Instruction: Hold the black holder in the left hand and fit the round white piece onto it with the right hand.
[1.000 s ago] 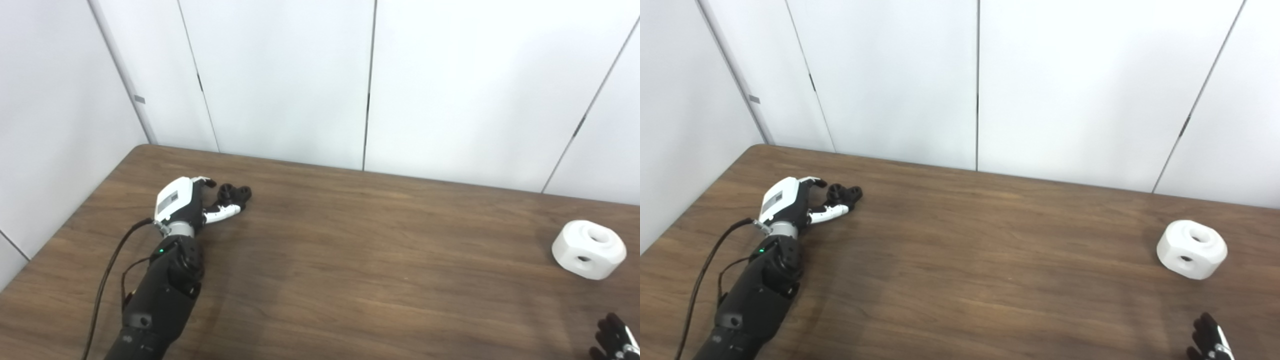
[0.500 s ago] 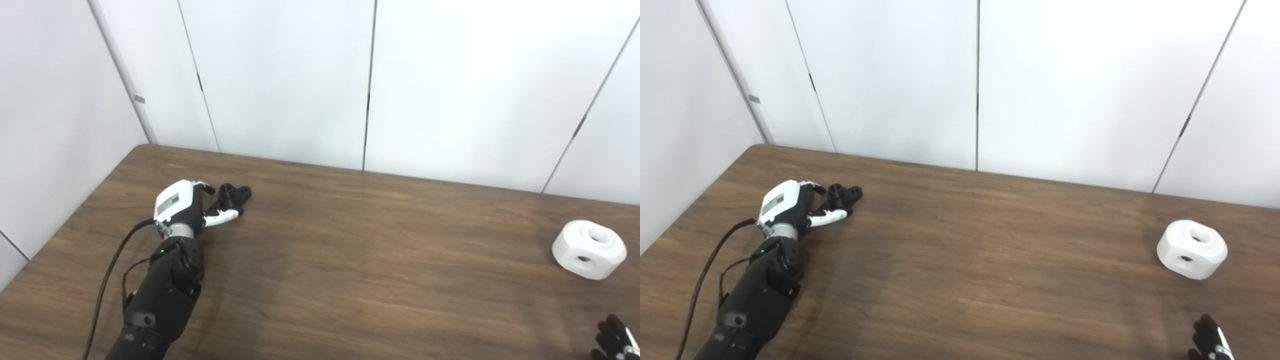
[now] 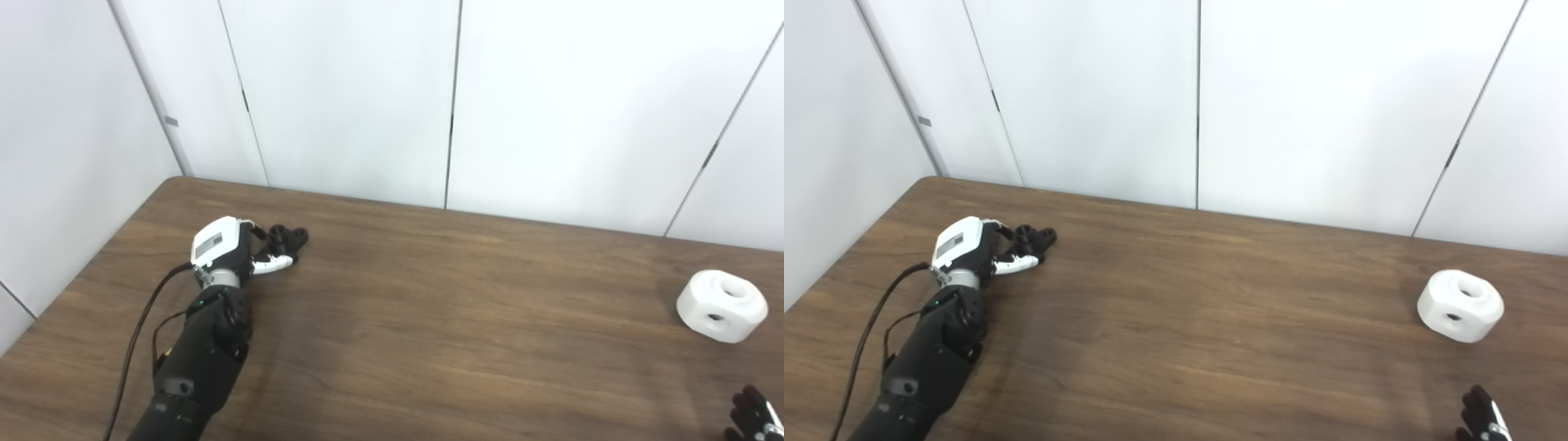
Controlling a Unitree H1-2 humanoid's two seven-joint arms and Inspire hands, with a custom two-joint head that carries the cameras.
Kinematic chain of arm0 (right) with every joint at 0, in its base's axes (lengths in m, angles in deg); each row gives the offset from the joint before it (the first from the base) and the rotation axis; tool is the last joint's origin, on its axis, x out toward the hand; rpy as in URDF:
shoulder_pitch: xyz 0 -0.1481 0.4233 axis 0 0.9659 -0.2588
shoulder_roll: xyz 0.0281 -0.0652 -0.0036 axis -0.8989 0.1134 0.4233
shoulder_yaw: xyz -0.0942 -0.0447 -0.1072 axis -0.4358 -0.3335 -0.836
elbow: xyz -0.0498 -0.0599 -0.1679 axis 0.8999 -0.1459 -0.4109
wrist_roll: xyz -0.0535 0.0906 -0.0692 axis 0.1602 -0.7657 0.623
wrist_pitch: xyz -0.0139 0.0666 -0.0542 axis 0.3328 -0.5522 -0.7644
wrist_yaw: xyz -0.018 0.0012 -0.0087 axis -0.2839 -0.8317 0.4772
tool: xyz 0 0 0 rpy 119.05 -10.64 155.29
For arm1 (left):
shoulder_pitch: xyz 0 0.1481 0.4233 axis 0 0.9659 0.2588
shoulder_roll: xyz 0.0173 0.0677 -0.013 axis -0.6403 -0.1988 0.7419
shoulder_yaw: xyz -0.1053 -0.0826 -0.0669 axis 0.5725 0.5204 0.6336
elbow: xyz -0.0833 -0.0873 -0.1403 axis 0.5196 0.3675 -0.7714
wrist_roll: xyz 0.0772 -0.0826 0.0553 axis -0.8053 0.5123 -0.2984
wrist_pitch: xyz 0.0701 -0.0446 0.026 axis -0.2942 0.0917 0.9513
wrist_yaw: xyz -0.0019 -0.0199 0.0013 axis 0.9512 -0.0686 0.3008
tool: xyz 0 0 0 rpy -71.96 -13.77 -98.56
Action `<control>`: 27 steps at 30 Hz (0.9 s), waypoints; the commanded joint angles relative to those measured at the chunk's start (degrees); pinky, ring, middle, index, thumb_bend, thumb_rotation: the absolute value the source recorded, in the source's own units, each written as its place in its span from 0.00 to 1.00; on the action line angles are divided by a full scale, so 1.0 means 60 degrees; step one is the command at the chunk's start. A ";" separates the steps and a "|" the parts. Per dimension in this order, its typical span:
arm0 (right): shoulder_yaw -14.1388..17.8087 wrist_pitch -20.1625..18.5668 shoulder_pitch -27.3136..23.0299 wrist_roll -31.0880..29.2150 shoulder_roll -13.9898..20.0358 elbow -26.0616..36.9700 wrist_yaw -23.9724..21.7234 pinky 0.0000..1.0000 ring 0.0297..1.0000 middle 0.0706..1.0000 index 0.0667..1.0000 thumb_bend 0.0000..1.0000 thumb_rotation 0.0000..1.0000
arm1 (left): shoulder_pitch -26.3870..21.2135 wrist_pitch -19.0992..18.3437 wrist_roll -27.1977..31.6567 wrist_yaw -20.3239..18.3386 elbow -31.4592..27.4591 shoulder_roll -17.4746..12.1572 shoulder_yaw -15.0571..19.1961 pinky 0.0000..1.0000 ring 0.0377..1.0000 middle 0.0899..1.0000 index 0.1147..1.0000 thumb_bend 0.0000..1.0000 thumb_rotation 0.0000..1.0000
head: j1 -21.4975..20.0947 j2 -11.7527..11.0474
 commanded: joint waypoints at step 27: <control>0.0269 -0.0035 0.0048 -0.0253 0.0085 0.0364 0.0090 1.00 1.00 0.98 0.98 0.53 1.00 | -0.0429 0.0055 -0.0308 0.0749 0.0196 -0.0350 -0.0431 0.98 0.94 0.85 0.52 0.80 0.21 | -0.0088 0.0081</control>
